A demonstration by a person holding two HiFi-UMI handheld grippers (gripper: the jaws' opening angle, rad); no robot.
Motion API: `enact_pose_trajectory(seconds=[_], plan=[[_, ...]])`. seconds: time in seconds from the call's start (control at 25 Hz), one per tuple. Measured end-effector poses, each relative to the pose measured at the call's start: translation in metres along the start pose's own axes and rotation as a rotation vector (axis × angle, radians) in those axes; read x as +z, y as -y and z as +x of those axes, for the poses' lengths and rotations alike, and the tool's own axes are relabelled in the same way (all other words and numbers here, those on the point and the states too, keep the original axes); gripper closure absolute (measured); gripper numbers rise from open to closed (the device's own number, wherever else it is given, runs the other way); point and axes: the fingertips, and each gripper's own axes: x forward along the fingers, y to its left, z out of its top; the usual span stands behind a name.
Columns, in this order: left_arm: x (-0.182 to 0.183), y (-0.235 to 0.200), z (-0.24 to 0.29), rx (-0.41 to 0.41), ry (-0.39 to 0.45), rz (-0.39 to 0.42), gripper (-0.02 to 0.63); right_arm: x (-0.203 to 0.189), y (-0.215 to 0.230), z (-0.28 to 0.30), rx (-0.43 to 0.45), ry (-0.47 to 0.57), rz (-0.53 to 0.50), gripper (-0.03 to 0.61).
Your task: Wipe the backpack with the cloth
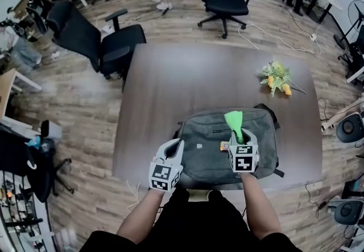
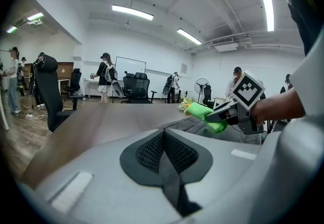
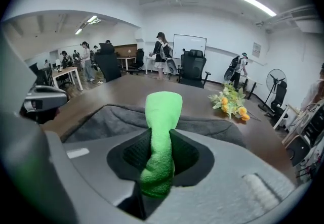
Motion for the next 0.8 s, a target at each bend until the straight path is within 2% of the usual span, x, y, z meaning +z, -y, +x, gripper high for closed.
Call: enact_pose_trajectory(seconds=[0.12,0.32,0.52,0.68,0.8], plan=[[-0.008,-0.004,-0.009,0.017,-0.013,-0.006,0.595,-0.002,-0.039,0.008,0.072,-0.002,0.009,0.480],[-0.022,-0.012,-0.022,0.045,-0.037,-0.024,0.595,-0.010,-0.102,0.019,0.198,-0.019,0.099,0.479],[-0.027,-0.023,-0.035,0.071,-0.044,-0.045,0.595,-0.015,-0.162,0.024,0.300,-0.037,0.130,0.477],[-0.029,-0.031,-0.044,0.087,-0.040,-0.051,0.595,-0.021,-0.187,0.034,0.341,-0.069,0.130,0.479],[-0.032,-0.038,-0.050,0.100,-0.041,-0.054,0.595,-0.027,-0.193,0.038,0.336,-0.090,0.118,0.479]])
